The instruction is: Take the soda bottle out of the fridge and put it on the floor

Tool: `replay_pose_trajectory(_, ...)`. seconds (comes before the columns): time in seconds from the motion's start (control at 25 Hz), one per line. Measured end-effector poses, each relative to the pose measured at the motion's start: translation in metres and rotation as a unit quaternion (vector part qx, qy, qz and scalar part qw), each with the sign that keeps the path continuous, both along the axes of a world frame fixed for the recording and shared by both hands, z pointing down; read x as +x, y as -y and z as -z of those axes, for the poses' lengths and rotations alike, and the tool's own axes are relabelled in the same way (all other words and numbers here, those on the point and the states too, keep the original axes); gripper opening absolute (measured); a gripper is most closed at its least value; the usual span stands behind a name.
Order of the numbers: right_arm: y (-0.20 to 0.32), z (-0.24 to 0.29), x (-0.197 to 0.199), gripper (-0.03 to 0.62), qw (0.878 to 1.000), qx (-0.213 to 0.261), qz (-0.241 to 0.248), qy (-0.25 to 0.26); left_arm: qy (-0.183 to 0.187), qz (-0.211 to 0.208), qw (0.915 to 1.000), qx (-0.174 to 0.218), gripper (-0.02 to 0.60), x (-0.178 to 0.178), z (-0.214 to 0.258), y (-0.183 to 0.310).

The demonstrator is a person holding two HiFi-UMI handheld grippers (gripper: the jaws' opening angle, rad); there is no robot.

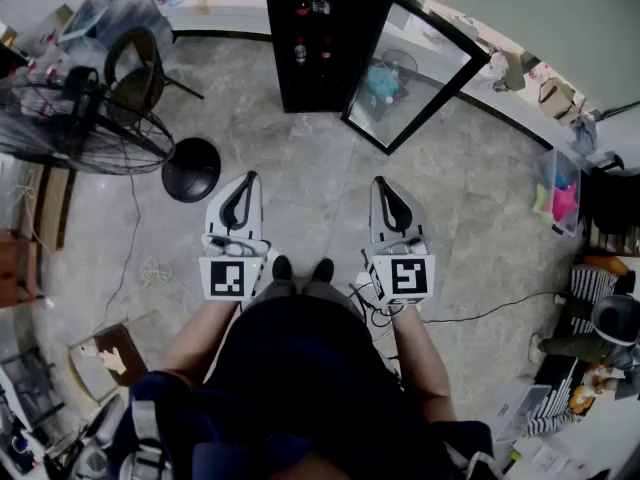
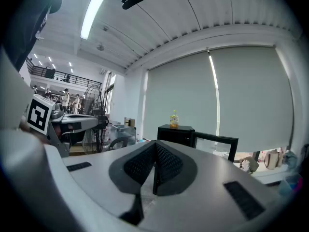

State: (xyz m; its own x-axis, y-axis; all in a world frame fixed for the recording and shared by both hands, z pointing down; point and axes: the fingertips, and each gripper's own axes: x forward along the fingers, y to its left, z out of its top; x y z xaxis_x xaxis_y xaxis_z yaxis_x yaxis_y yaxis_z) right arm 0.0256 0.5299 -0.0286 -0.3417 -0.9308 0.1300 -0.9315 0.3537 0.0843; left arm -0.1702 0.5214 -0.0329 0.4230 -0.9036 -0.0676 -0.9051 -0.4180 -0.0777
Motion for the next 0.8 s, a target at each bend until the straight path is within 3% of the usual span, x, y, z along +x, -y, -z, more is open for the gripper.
replay_pose_trajectory(0.8,0.0035,-0.0056,-0.0023,0.017,1.0,-0.011,0.003,-0.003,0.0,-0.002,1.0,0.001,0.023,0.003,0.0005,0.0025)
